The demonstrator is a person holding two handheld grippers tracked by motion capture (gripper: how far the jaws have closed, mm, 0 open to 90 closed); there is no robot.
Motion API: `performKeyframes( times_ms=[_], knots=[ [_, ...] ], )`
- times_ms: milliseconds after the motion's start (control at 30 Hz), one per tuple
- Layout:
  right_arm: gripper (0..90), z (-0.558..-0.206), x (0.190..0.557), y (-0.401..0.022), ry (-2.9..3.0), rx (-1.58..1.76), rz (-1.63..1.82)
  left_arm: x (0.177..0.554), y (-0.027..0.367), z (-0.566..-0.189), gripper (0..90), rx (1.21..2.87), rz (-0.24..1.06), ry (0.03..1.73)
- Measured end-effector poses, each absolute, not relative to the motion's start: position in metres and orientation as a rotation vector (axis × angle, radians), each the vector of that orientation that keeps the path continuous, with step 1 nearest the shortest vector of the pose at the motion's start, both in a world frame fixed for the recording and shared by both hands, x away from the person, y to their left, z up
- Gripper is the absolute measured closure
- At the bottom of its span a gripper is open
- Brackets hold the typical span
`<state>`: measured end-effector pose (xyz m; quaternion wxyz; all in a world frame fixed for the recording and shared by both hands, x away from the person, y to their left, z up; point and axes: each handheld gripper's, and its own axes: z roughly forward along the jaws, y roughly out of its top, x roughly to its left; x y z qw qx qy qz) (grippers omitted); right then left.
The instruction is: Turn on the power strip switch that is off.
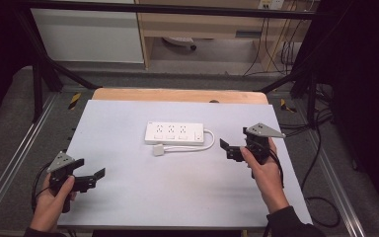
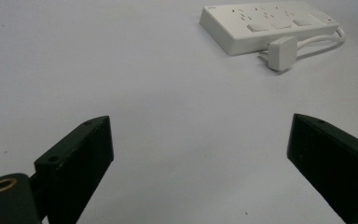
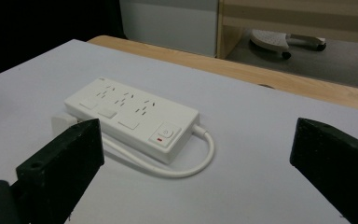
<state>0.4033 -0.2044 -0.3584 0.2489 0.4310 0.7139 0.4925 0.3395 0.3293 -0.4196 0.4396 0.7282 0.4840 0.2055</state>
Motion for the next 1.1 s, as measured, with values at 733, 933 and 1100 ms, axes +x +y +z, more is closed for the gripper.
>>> performKeyframes(
  times_ms=[733, 933, 1100],
  knots=[
    [5.1, -0.349, 0.45, -0.186, 1.938, 1.164, 1.349, 0.34, 0.328, -0.42, 7.1, 1.821, 0.513, 1.192],
    [6.5, -0.35, 0.459, -0.181, 1.924, 1.179, 1.362, 0.339, 0.327, -0.42, 7.1, 1.821, 0.512, 1.189],
    [6.9, -0.351, 0.468, -0.178, 1.904, 1.2, 1.375, 0.339, 0.327, -0.42, 7.1, 1.824, 0.514, 1.185]
  ],
)
